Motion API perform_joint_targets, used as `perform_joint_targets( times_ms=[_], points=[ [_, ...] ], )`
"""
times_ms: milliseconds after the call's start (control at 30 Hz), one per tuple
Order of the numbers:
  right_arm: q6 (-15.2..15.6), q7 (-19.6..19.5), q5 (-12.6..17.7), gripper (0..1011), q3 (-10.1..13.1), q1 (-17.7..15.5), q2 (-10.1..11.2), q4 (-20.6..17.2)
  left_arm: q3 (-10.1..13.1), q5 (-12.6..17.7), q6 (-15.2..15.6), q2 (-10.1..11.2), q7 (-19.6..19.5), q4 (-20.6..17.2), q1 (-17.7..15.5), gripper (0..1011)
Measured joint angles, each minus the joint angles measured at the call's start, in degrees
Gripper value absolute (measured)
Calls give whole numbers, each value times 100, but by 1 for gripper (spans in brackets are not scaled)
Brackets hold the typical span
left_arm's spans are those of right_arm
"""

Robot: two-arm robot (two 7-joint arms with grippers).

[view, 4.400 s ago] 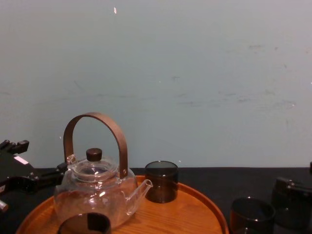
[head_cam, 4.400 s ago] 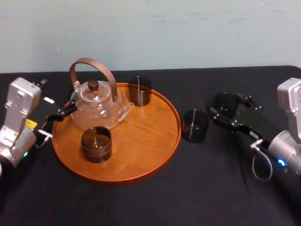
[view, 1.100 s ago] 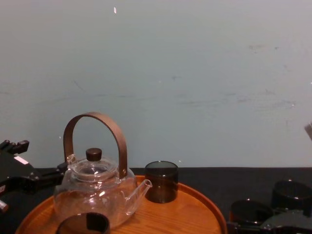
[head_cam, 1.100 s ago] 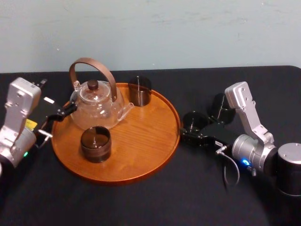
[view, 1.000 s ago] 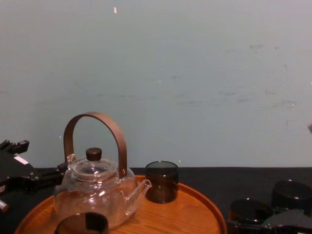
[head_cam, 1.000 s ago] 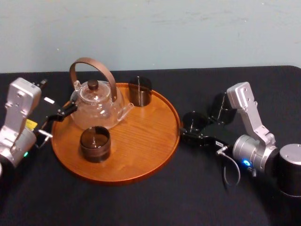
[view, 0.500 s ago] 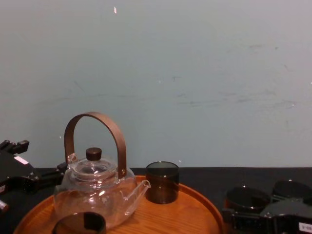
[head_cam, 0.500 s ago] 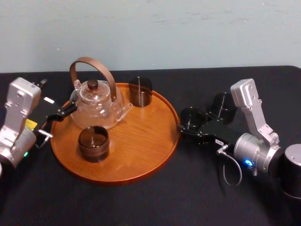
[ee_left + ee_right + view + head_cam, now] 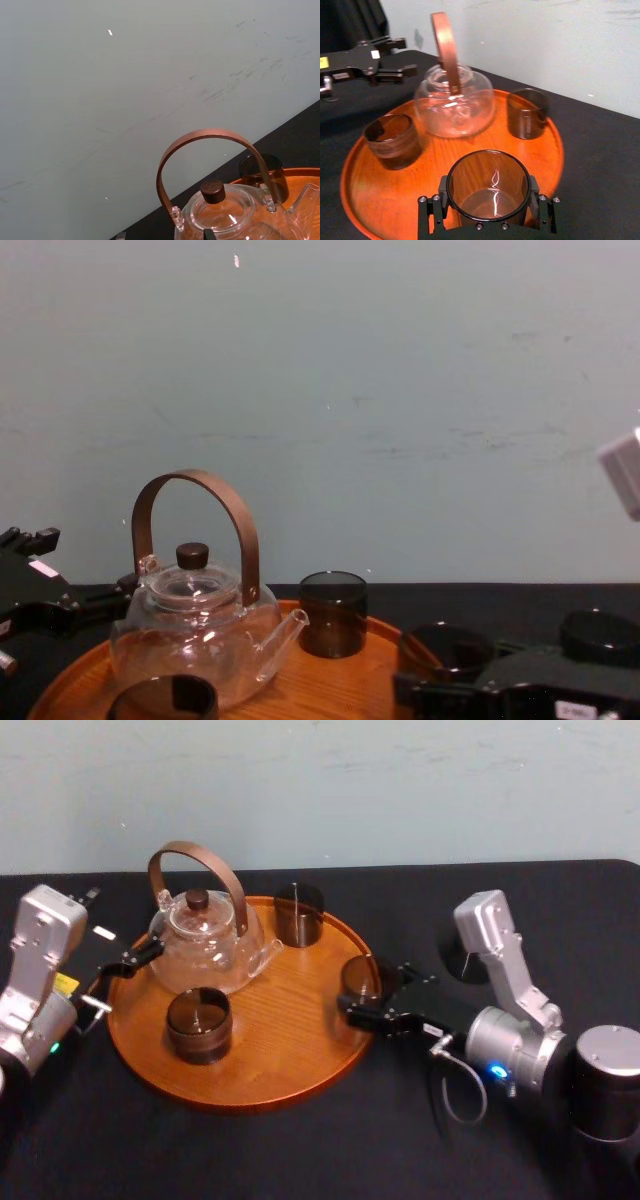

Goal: Pick up the glass from the table and place it on the tray.

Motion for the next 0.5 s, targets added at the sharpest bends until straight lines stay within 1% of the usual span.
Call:
perform_joint_targets(
  times_ms=[33, 267, 333, 367, 500],
  points=[
    [0, 0, 0, 909, 0, 0, 0, 0, 0, 0, 0, 0, 0, 0, 0, 1001],
    [-100, 94, -48, 911, -283, 252, -221, 290, 0, 0, 0, 0, 0, 0, 0, 1001],
    [-111, 98, -62, 909, -310, 282, -246, 326, 0, 0, 0, 0, 0, 0, 0, 1001],
    [-142, 118, -99, 909, -395, 383, -329, 444, 0, 0, 0, 0, 0, 0, 0, 1001],
    [-169, 160, -136, 909, -500, 501, -437, 605, 0, 0, 0, 0, 0, 0, 0, 1001]
  ],
)
